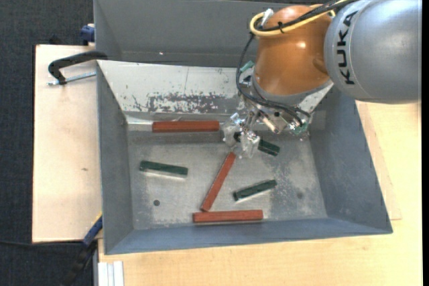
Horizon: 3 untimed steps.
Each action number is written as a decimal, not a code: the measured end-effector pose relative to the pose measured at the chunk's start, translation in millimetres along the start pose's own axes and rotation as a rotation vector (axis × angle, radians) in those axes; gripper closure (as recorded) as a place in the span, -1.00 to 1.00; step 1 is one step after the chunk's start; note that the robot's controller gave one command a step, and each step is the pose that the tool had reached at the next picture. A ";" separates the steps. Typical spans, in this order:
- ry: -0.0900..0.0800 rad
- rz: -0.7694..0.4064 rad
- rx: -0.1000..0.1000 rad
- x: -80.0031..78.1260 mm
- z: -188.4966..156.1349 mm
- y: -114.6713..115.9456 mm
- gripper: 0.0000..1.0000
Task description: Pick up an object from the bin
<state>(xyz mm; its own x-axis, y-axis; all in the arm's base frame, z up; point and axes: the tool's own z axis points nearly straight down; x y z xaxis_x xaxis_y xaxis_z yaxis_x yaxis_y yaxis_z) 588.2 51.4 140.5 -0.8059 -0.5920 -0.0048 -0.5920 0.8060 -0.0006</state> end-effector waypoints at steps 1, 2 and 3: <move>0.002 -0.028 -0.001 2.7 -21.2 55.2 -1.00; 0.002 -0.028 -0.001 2.7 -21.1 55.1 -1.00; -0.005 -0.045 0.002 -8.9 25.8 53.7 -1.00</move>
Offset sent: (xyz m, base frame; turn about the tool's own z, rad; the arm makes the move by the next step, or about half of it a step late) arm 0.0000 0.0000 0.0000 0.0000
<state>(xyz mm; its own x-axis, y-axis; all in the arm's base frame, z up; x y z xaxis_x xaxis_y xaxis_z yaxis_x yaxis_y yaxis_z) 563.8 100.0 114.7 -0.7783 -0.6279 -0.0095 -0.6279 0.7783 -0.0034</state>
